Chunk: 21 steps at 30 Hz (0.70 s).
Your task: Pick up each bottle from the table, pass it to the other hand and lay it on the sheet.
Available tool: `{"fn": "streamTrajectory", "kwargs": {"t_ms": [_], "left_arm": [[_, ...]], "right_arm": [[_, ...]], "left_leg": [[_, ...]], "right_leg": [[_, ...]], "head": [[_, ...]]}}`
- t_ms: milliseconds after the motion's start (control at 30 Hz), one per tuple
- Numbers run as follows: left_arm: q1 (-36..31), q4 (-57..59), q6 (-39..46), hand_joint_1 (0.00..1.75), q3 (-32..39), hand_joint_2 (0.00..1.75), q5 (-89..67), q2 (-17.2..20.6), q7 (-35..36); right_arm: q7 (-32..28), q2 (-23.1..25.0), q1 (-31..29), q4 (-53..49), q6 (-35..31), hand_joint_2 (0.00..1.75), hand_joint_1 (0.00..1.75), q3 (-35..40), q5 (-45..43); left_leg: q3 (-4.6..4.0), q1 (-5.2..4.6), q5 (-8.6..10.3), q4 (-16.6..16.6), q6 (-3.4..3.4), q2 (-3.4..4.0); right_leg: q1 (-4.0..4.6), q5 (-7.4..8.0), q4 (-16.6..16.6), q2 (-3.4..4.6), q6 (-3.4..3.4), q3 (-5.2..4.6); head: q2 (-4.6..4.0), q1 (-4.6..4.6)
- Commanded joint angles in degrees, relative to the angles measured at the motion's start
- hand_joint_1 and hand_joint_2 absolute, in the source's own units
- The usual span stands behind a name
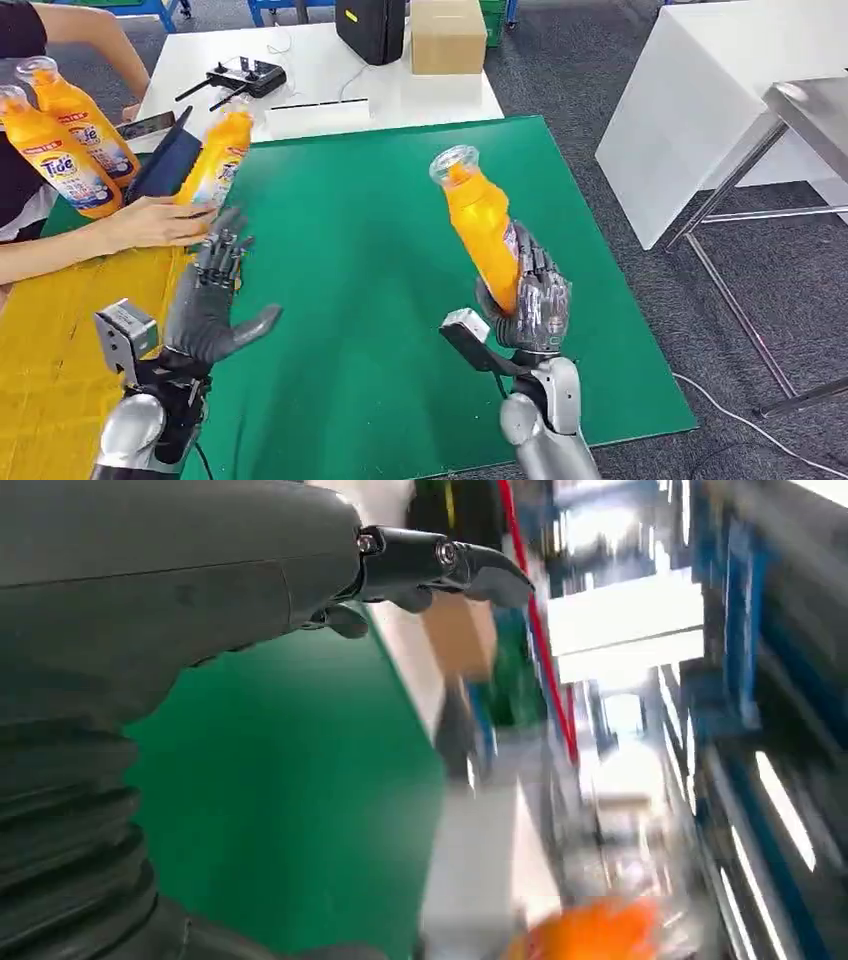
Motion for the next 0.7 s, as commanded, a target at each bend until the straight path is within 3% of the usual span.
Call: {"fn": "streamTrajectory", "kwargs": {"t_ms": [33,167,400,700], "left_arm": [[-6.7,11.6,-4.8,0.0,-10.2,1.75,4.7,4.0,0.4],[-9.8,15.5,-7.8,0.0,-12.6,1.75,9.4,4.3,1.7],[-10.6,16.4,-9.1,0.0,-13.7,1.75,11.6,5.0,1.9],[-13.7,18.9,-8.8,0.0,-16.3,1.75,17.1,5.7,1.8]], "right_arm": [[-6.7,4.4,-1.0,-0.8,-1.6,1.75,1.75,-1.1,-8.9],[-11.9,7.7,-3.1,7.3,-1.6,1.75,1.75,1.3,-1.6],[-14.1,8.2,-3.9,10.4,-1.6,1.75,1.75,3.1,-2.8],[-12.4,8.2,-8.3,24.9,-1.6,1.75,1.75,17.9,0.2]], "left_leg": [[0.05,0.06,0.04,0.0,-0.07,-0.21],[0.08,0.09,0.04,0.0,-0.1,-0.07],[0.08,0.09,0.01,0.0,-0.07,-0.09],[0.13,0.23,0.01,0.0,-0.18,0.01]], "right_leg": [[0.04,0.02,0.0,-0.02,-0.04,0.11],[0.05,0.05,0.0,0.11,-0.07,0.11],[0.06,0.0,0.0,0.05,-0.03,0.12],[0.17,0.07,-0.1,0.32,-0.12,0.18]], "head": [[0.0,0.0],[0.0,0.0],[0.0,0.0],[0.0,0.04]]}}
